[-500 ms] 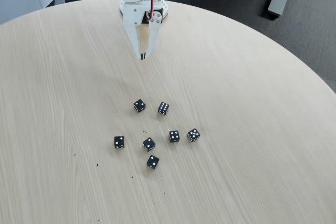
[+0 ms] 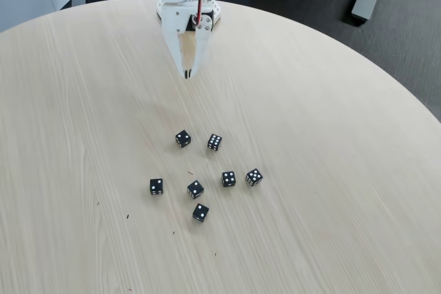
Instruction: Pick up the dice with number 6
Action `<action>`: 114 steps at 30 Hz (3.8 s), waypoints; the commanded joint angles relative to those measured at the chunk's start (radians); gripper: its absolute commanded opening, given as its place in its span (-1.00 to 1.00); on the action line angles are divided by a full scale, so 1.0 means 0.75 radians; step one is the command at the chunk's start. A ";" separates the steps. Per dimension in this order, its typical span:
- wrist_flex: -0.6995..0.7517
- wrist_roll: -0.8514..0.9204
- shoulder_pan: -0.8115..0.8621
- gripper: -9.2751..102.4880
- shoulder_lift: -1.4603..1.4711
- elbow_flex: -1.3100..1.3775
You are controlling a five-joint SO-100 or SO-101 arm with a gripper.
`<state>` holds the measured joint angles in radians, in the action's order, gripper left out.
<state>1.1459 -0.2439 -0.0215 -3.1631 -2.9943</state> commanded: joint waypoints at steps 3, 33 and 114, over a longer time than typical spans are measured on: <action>0.006 -0.006 0.010 -0.82 0.002 0.006; 0.006 -0.006 0.010 -0.82 0.002 0.006; -0.016 -1.538 0.031 -0.37 2.330 1.800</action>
<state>1.1413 -1.3959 -0.0092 -1.4113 -1.6659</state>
